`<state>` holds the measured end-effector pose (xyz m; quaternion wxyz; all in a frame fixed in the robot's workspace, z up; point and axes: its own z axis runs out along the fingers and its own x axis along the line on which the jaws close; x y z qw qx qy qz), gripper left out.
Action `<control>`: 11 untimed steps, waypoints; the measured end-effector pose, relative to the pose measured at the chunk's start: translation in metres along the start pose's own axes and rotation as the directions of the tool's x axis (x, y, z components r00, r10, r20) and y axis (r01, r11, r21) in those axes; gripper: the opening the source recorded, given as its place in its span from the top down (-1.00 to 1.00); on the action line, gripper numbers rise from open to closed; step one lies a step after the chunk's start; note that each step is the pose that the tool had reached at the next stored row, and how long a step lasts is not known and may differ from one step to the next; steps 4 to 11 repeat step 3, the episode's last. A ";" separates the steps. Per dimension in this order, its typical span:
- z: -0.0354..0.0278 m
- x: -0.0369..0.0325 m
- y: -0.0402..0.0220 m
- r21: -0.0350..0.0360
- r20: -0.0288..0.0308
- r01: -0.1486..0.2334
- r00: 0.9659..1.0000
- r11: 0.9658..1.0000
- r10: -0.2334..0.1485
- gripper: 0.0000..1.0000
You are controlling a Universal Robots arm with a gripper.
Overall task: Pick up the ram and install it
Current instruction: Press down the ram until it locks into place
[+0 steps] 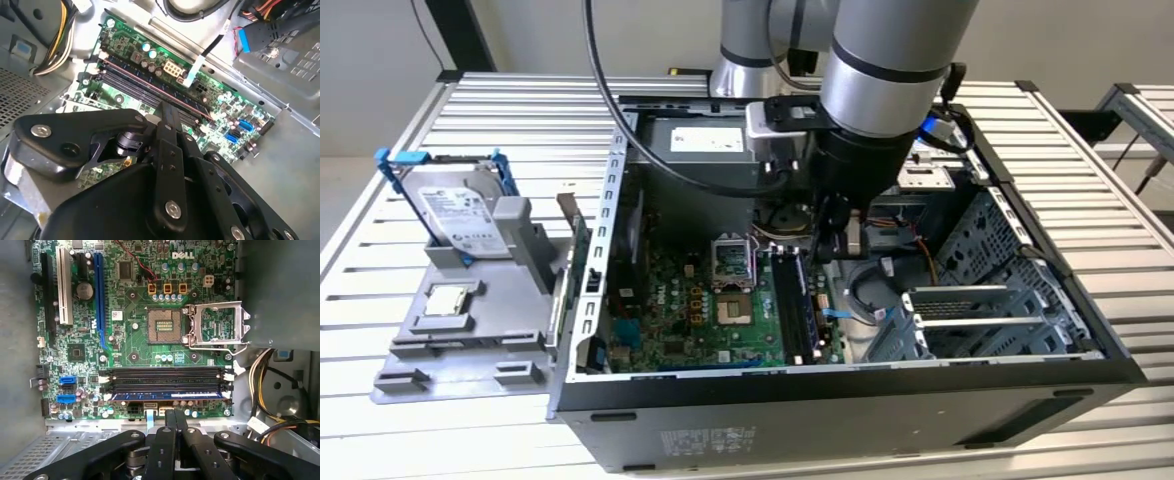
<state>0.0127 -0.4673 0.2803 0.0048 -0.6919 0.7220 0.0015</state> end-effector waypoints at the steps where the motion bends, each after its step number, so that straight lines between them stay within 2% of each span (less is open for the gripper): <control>1: -0.0002 0.0000 0.0000 0.000 0.000 0.000 1.000 1.000 0.000 1.00; 11: -0.0006 0.0000 0.0000 0.000 0.000 0.000 1.000 1.000 0.000 1.00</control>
